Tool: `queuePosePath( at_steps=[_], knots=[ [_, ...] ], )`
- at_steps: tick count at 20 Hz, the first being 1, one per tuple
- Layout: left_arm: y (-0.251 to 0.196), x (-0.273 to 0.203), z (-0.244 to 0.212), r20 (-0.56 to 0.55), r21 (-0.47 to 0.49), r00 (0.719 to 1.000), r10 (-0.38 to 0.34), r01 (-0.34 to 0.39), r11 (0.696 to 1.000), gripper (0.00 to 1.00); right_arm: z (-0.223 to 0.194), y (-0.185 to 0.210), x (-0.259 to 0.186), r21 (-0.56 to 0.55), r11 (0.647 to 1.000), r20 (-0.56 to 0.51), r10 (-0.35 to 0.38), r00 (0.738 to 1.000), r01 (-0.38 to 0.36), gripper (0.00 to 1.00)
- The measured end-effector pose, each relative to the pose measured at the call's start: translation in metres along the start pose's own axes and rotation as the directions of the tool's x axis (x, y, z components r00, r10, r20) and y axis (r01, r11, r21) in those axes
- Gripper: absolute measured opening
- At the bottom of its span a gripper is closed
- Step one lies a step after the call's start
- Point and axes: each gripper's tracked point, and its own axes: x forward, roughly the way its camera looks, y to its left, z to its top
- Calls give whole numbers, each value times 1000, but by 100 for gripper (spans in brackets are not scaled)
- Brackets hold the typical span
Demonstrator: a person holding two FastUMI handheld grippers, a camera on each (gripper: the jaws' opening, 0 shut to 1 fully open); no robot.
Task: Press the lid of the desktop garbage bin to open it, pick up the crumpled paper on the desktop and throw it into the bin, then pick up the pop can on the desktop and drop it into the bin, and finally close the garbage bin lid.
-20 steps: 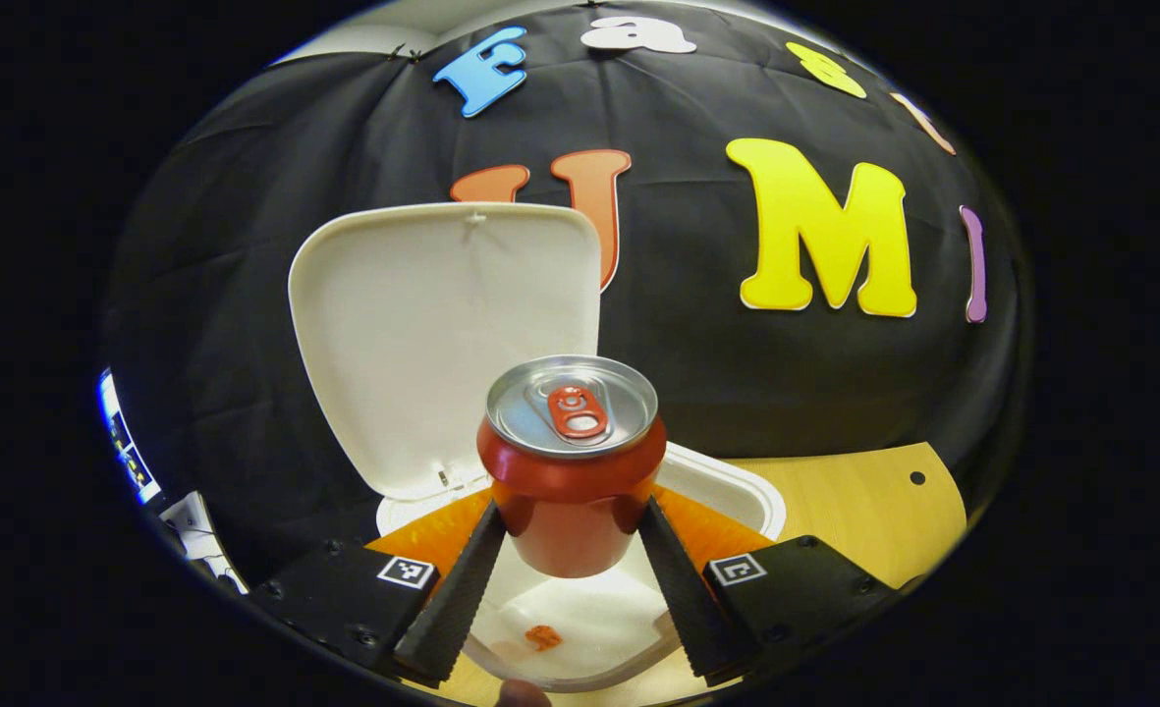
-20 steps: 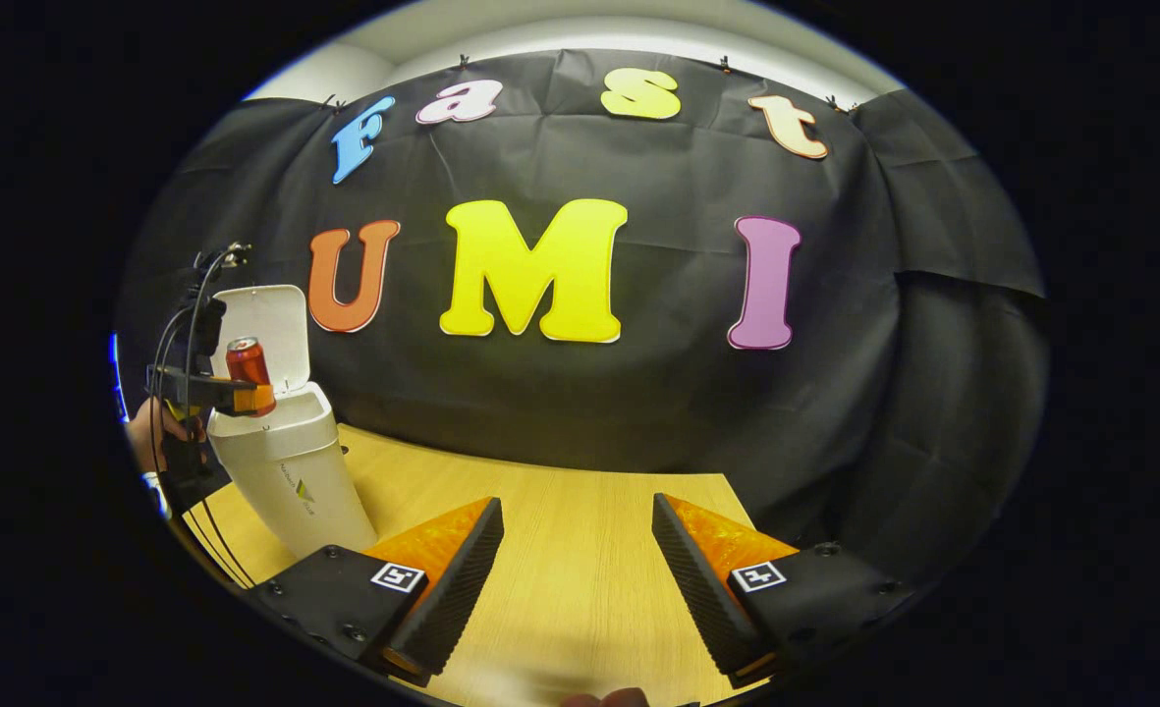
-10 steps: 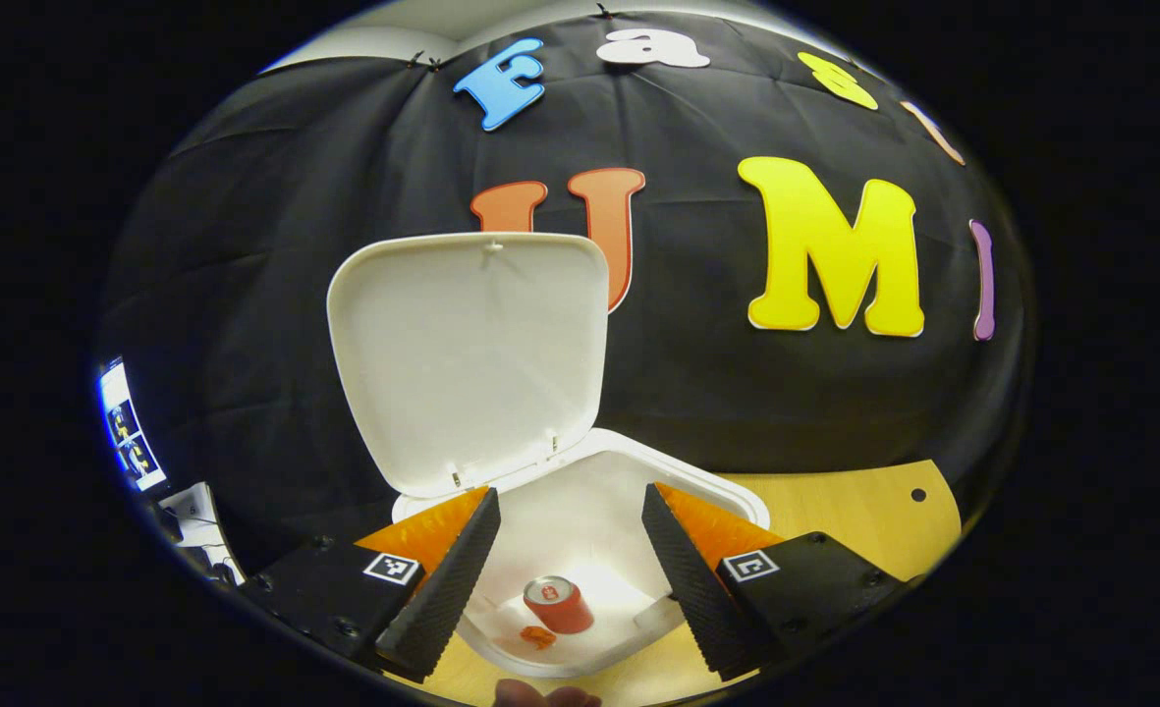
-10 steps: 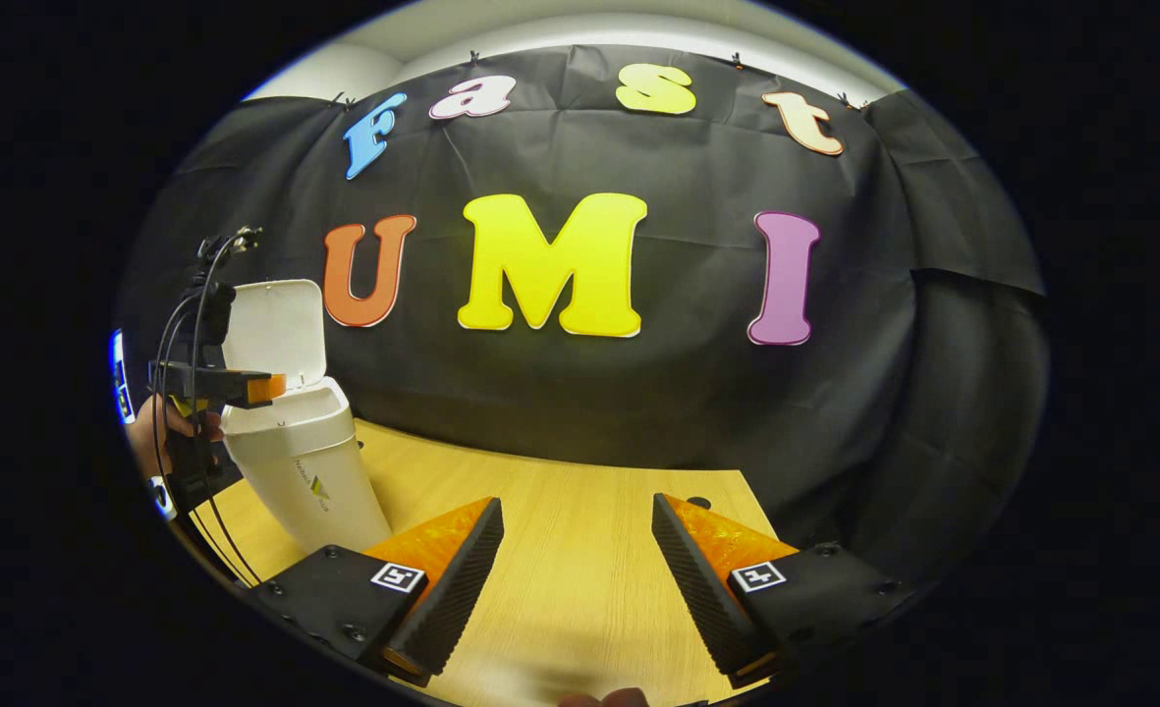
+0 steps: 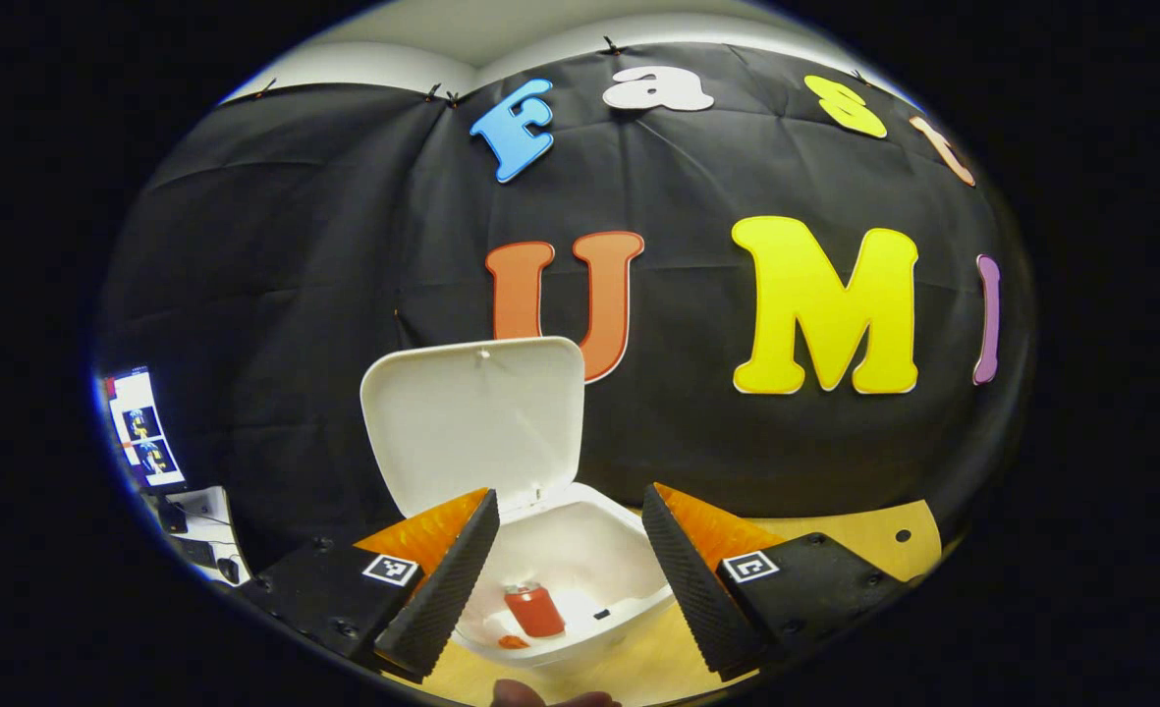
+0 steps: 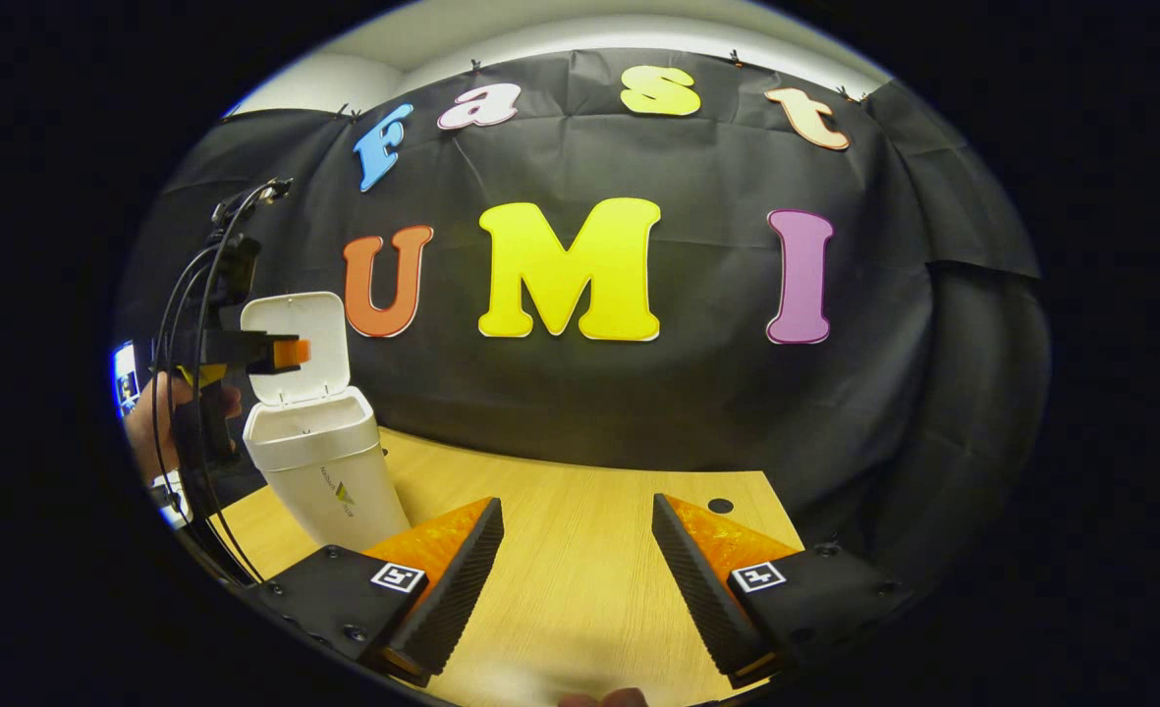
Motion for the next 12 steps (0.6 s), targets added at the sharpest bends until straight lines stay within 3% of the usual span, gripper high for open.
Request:
queuePosePath(
  at_steps=[3,12],
  knots=[
    [-1,9,31,32,-23,999,43,-42,999,95,-1,-12,5,43,999,-15,-8,1000,9,97],
    [29,58,107,81,-101,978,194,-186,977,95,11,-32,9,-18,1000,-21,-22,1000,21,97]
  ],
)
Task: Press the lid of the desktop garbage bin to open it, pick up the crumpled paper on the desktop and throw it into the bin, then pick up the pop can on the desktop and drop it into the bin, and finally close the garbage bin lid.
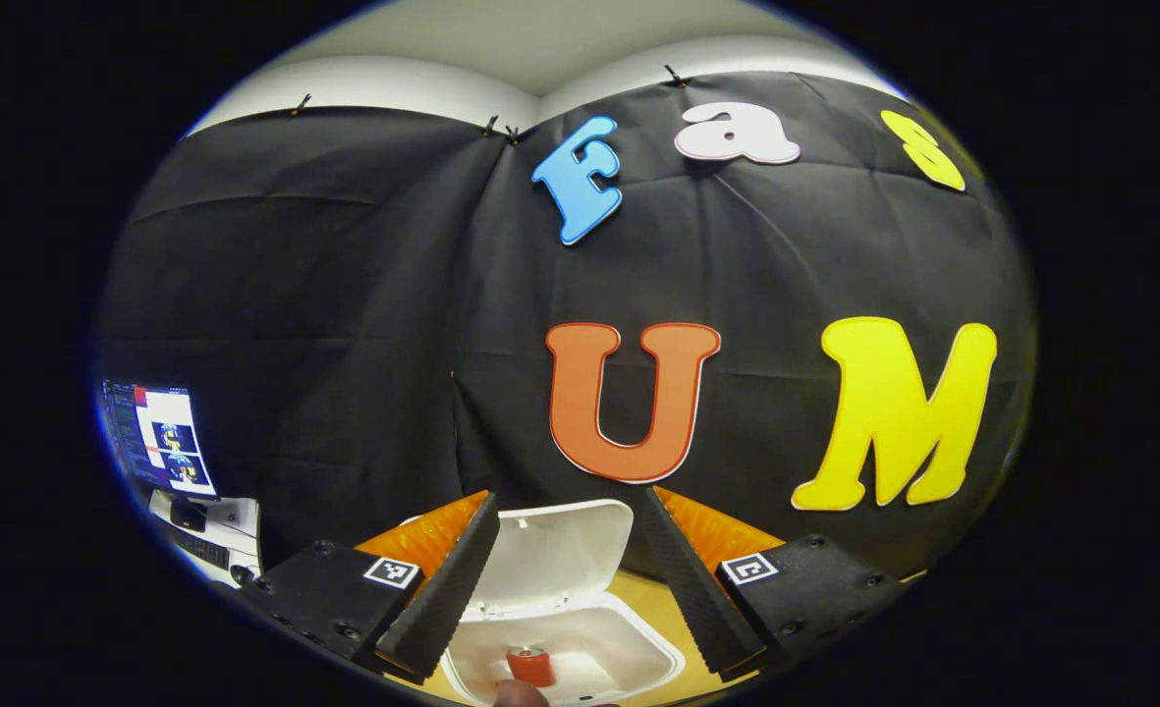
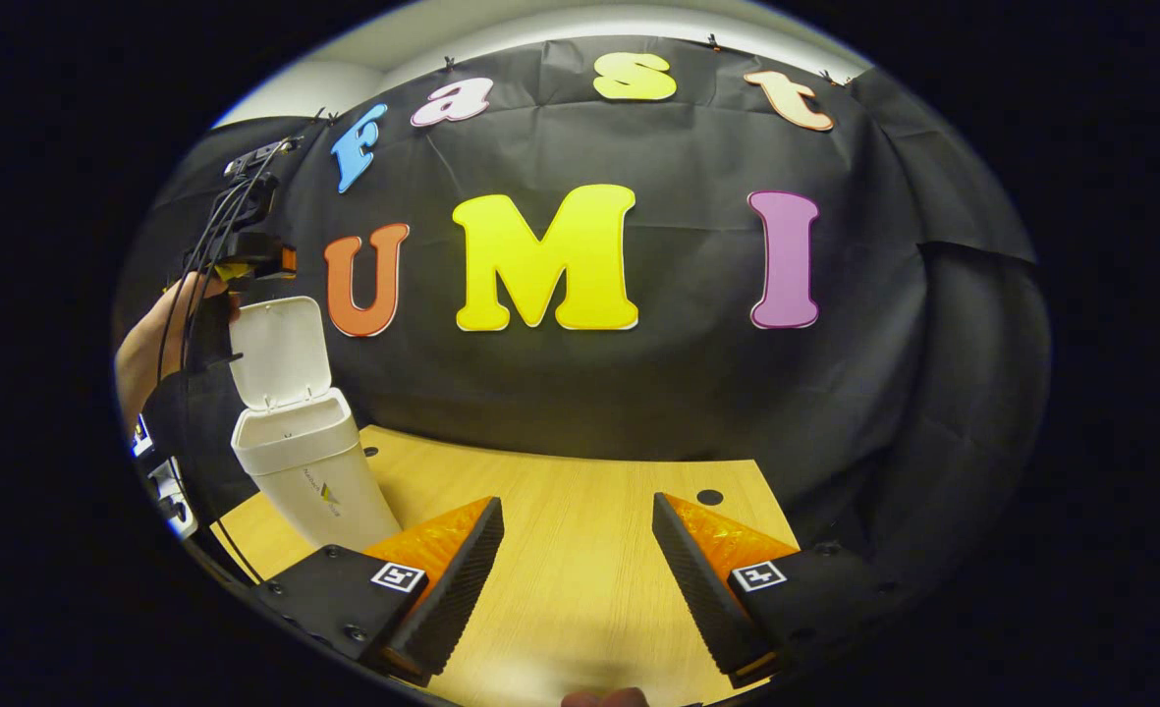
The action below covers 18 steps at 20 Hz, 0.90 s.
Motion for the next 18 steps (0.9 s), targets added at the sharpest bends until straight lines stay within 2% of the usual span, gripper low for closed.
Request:
queuePosePath(
  at_steps=[3,6,12,18],
  knots=[
    [18,21,3,-17,27,996,93,-93,995,95,3,-9,0,2,1000,-1,-23,1000,23,97],
    [27,42,-2,-68,24,985,157,-156,988,95,9,-18,-1,2,999,11,-48,999,48,97],
    [46,82,-24,-176,-6,958,224,-229,973,95,12,-28,-3,19,995,10,-94,996,94,97],
    [48,79,-49,-259,25,928,269,-272,962,95,10,-30,-4,28,994,0,-107,994,107,96]
  ],
)
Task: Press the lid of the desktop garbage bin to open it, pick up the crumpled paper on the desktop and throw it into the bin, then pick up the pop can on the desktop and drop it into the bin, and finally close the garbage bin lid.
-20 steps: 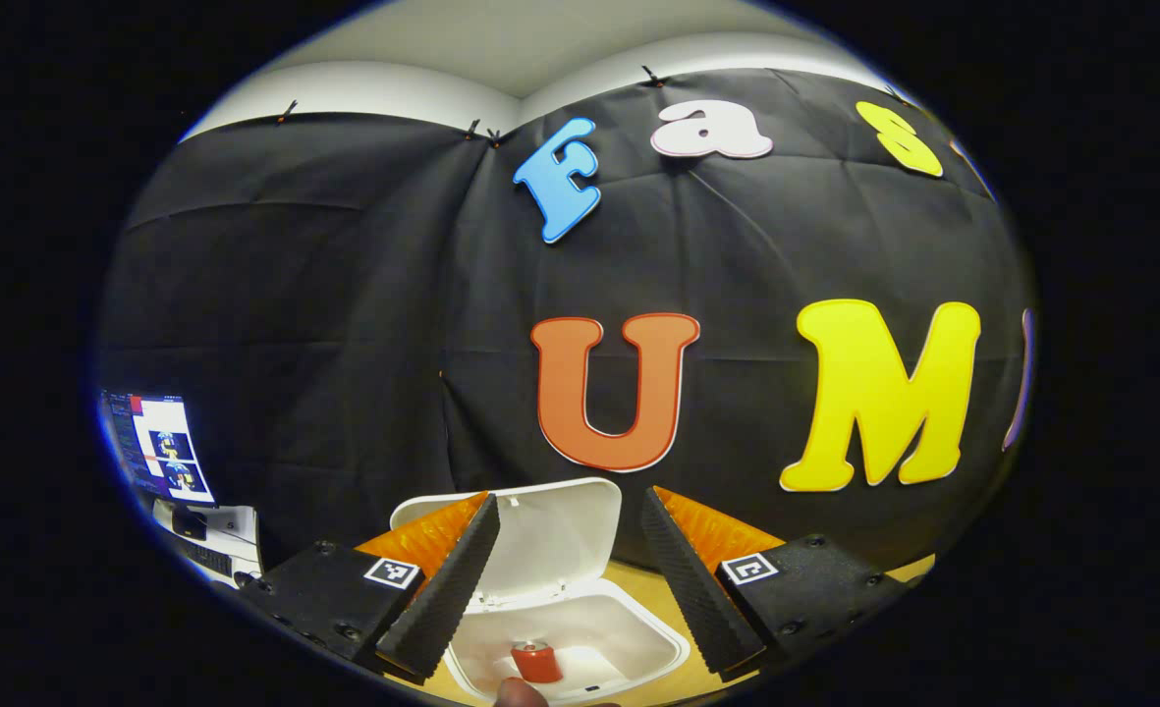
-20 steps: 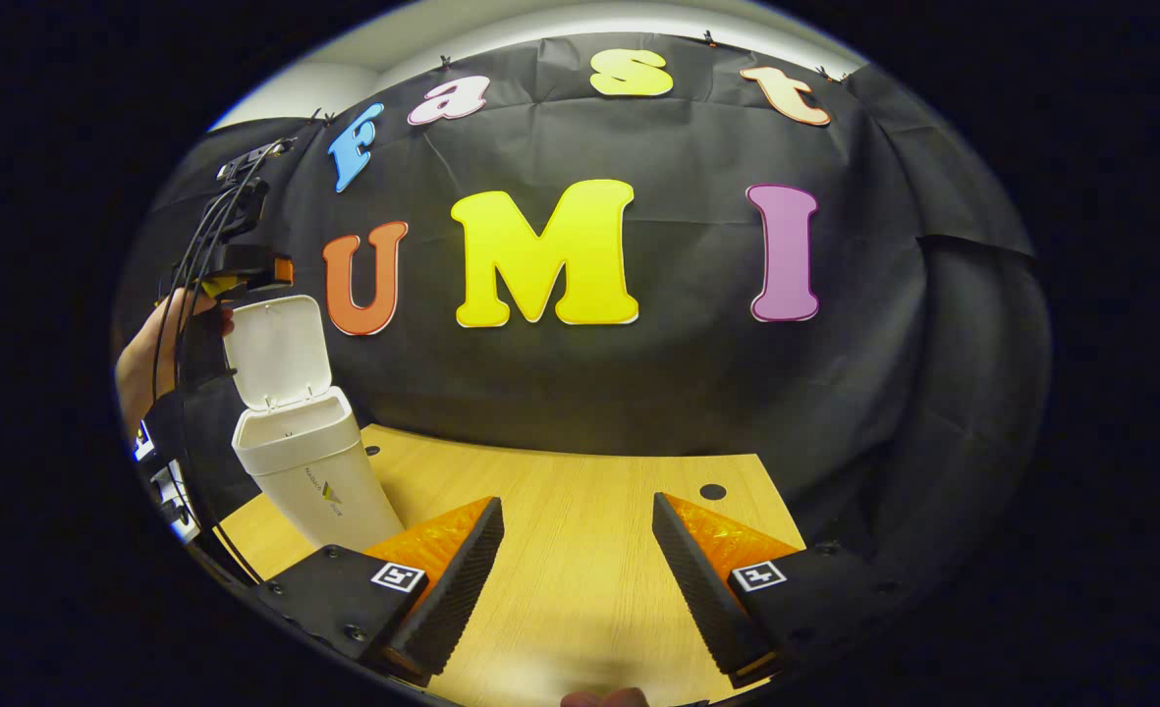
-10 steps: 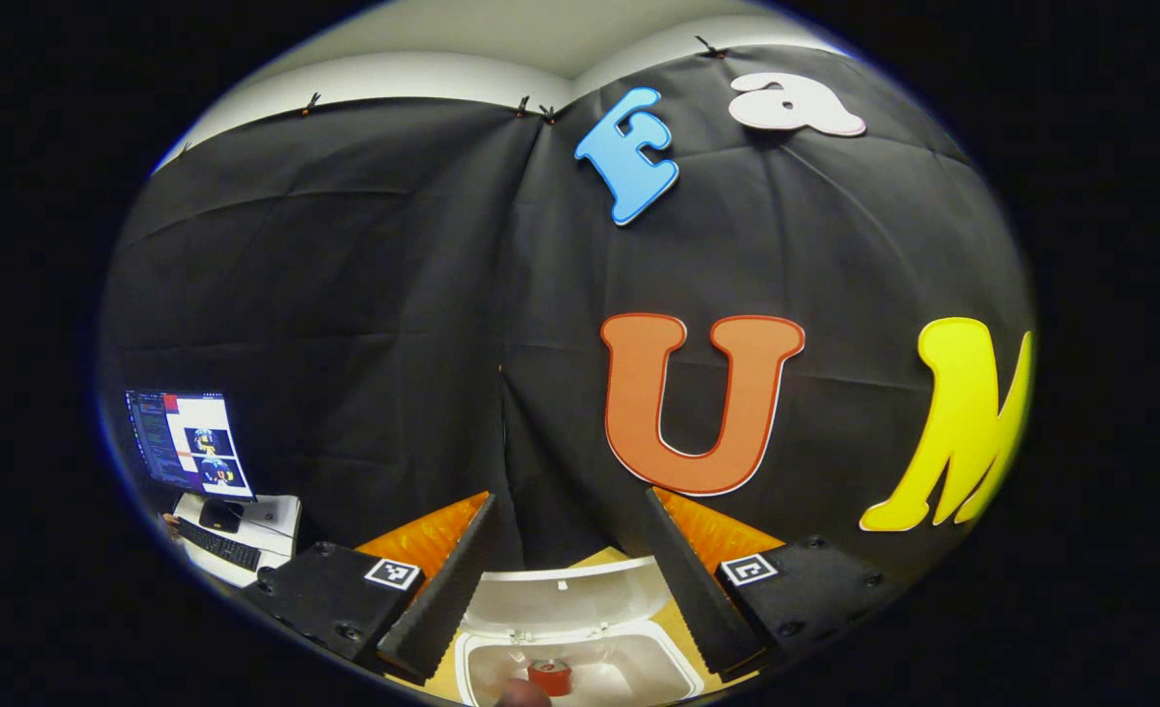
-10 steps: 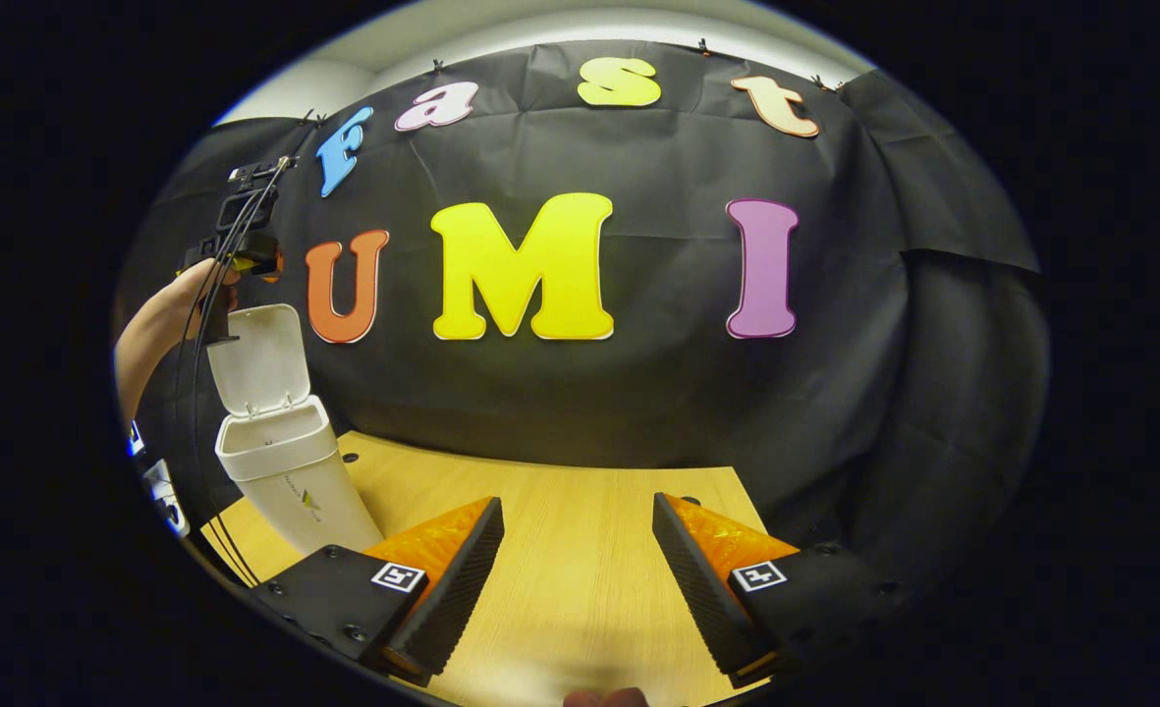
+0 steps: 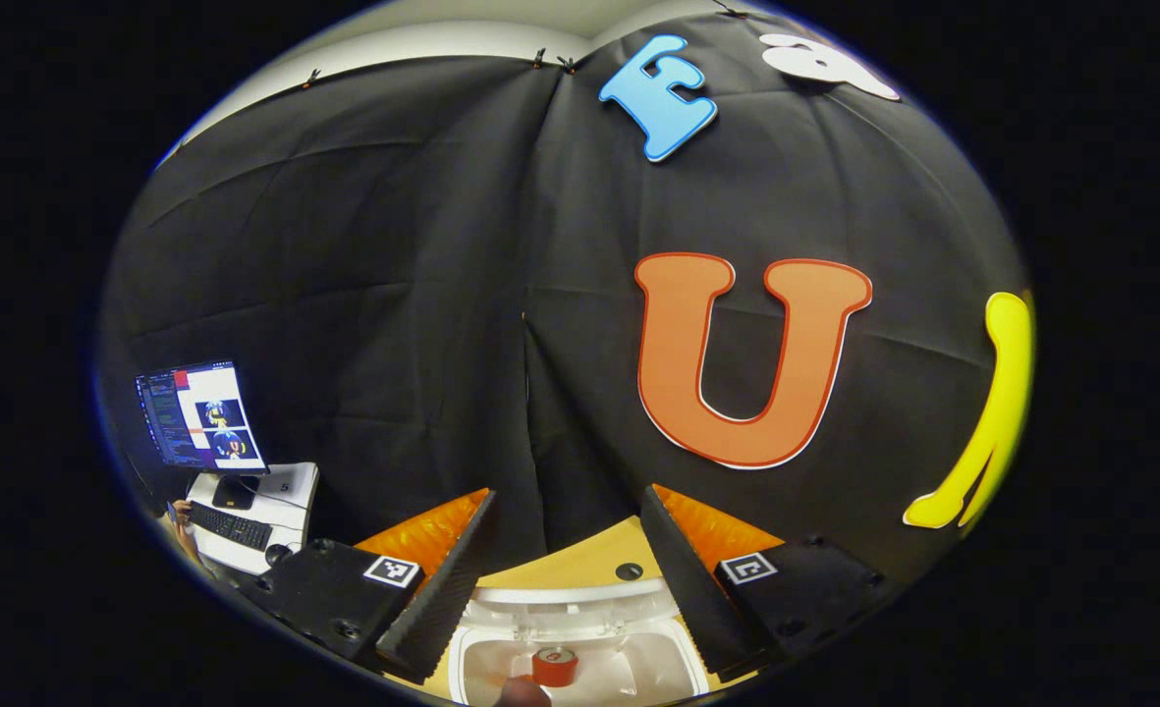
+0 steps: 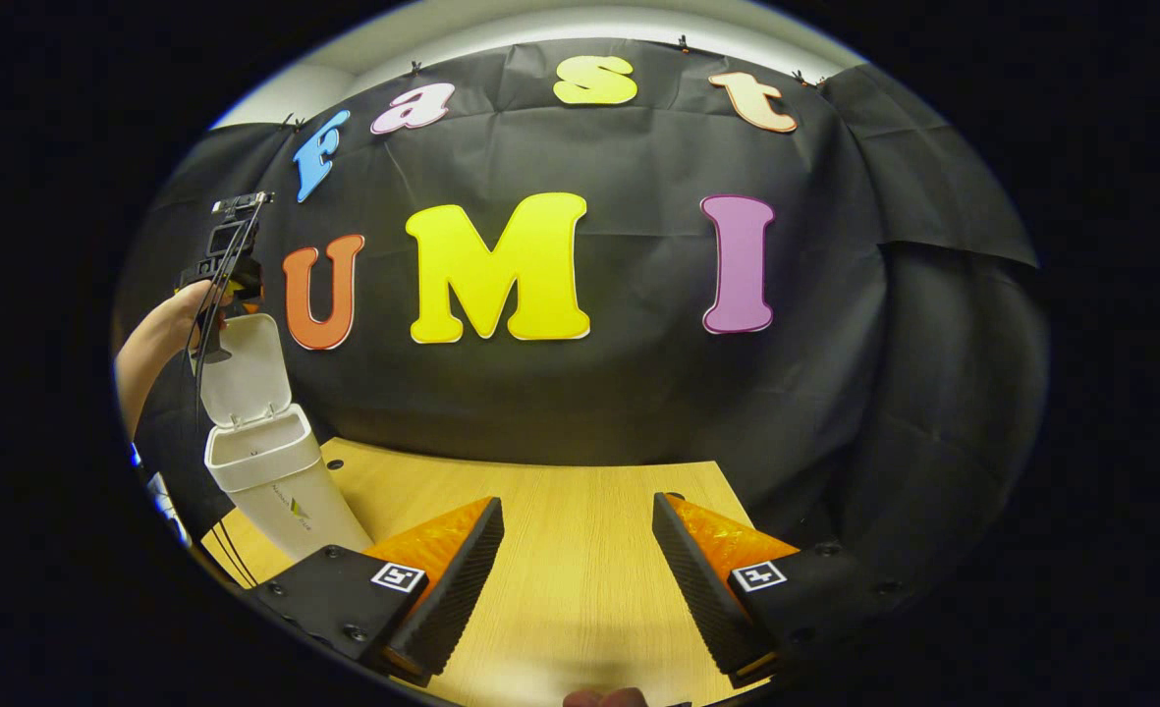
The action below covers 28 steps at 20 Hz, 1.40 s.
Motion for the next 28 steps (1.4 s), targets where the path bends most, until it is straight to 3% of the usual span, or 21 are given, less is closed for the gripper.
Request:
queuePosePath(
  at_steps=[9,18,28],
  knots=[
    [-2,-39,-25,12,-13,1000,-4,4,1000,94,-9,-6,-10,12,1000,-7,12,1000,-12,97],
    [-11,-89,-99,-30,-41,999,-12,11,999,94,-21,-18,-25,-16,1000,-22,26,999,-27,97],
    [-10,-90,-178,-82,-37,997,-9,6,999,94,-31,-26,-26,-52,999,-57,7,998,-10,97]
  ],
)
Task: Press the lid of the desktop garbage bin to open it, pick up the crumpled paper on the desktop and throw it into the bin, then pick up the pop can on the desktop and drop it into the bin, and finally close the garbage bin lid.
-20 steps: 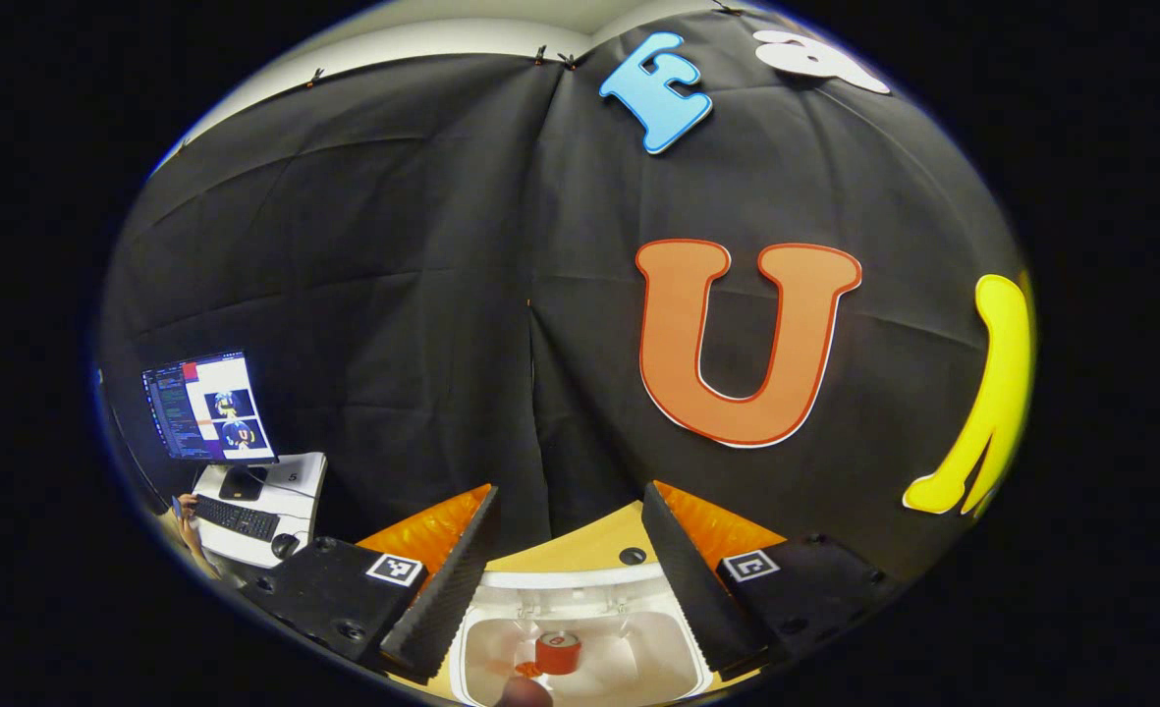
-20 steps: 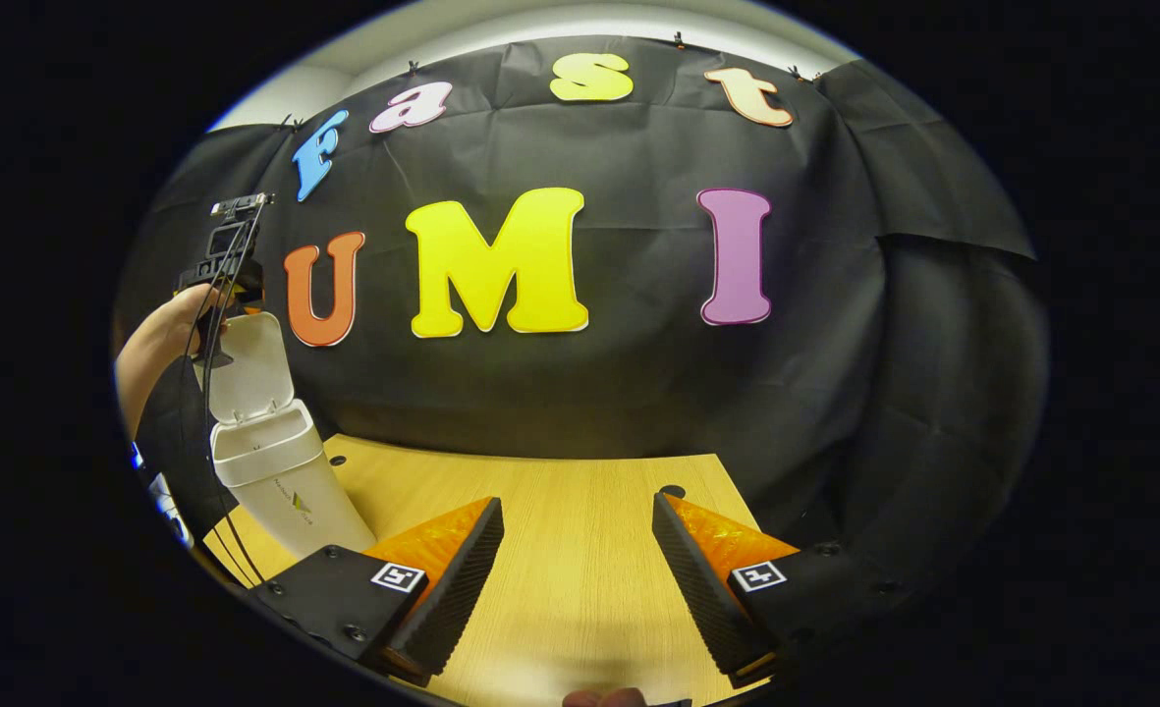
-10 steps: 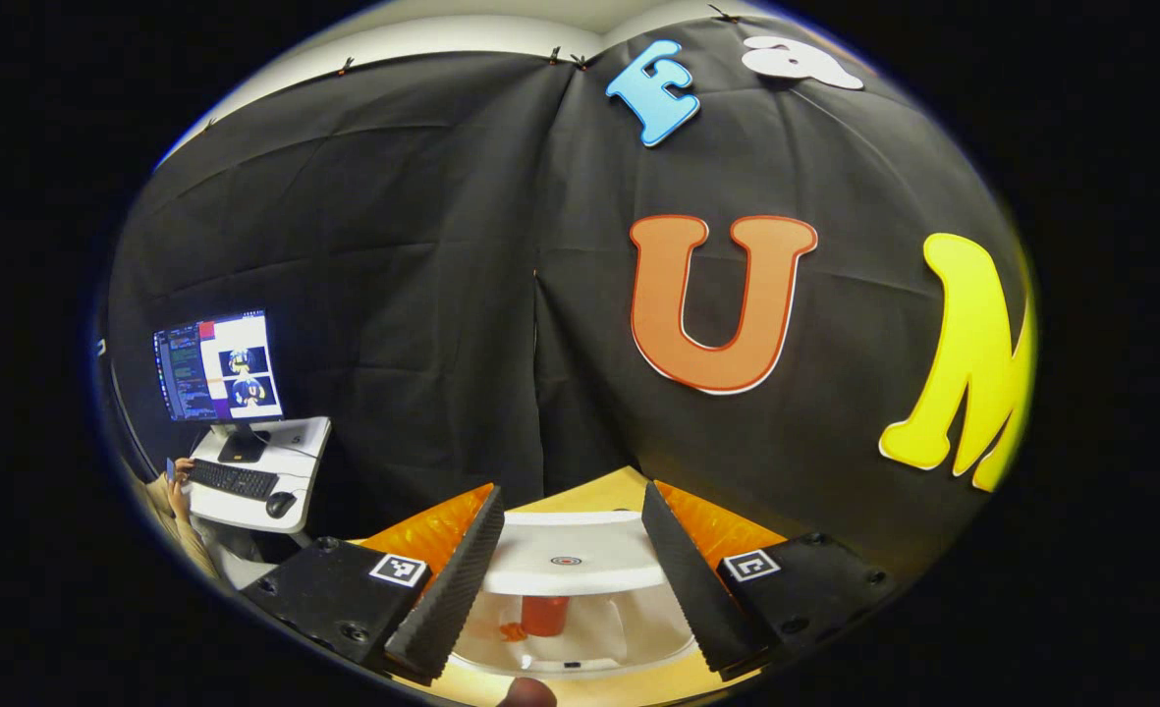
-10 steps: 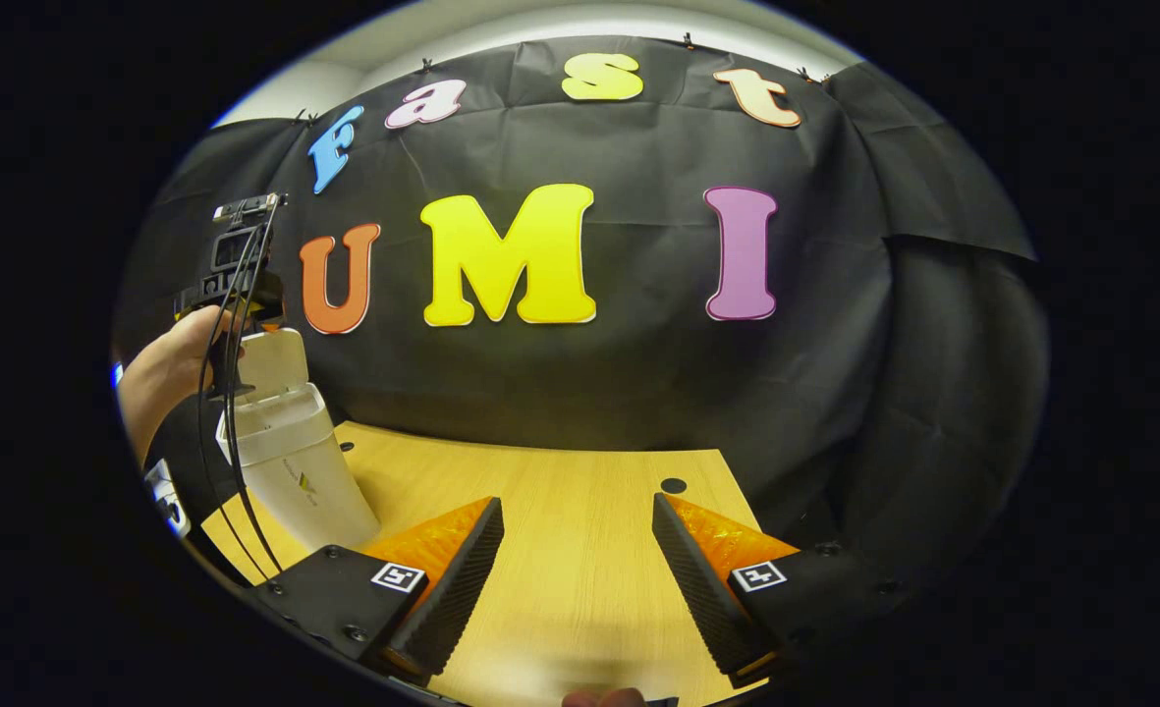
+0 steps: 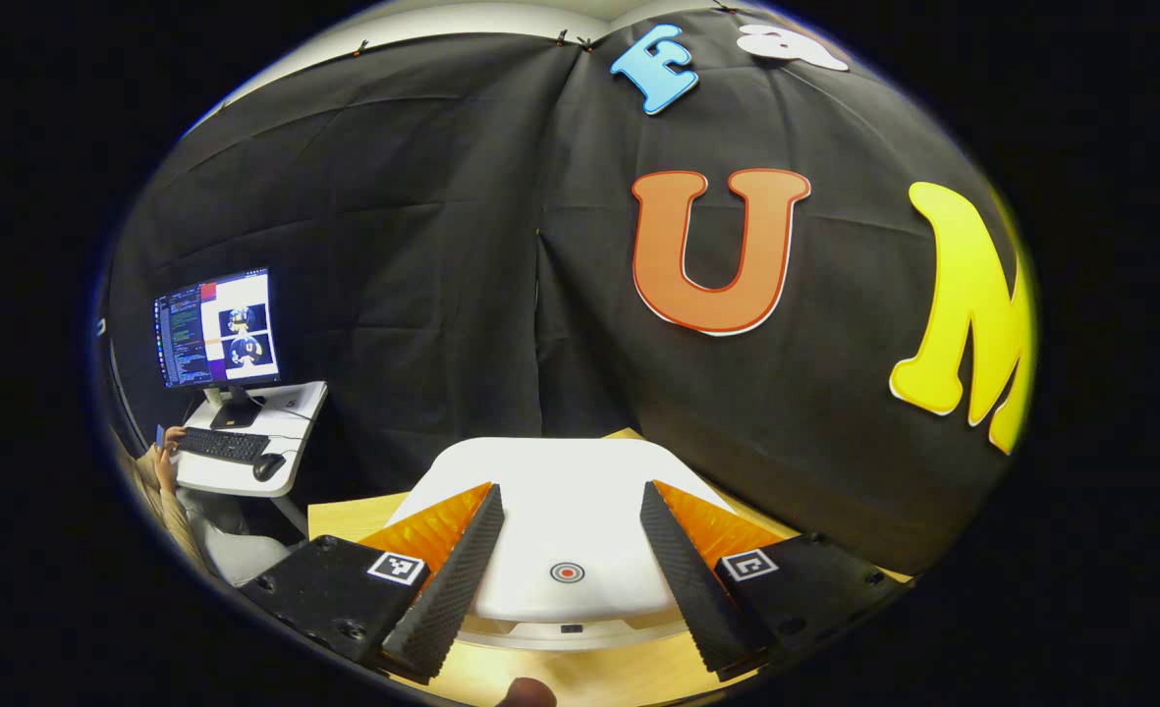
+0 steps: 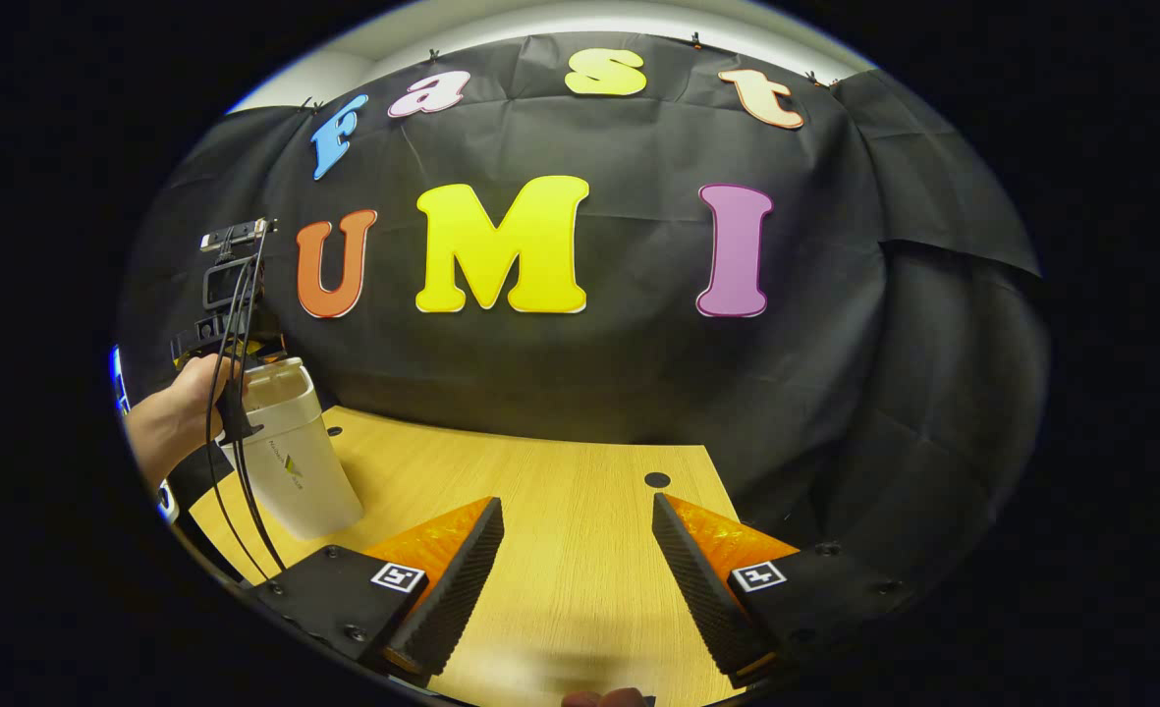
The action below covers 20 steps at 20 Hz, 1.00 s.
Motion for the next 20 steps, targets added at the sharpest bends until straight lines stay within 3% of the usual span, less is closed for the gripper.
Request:
queuePosePath(
  at_steps=[3,15,20],
  knots=[
    [1,4,-22,-32,16,999,11,-11,1000,94,-2,3,2,-7,1000,-13,4,1000,-4,97],
    [1,6,-33,211,85,977,-20,3,996,93,-1,20,11,-50,997,-12,57,998,-58,97],
    [6,3,-22,254,97,966,-54,30,995,90,3,21,10,-57,997,-4,55,998,-55,97]
  ],
)
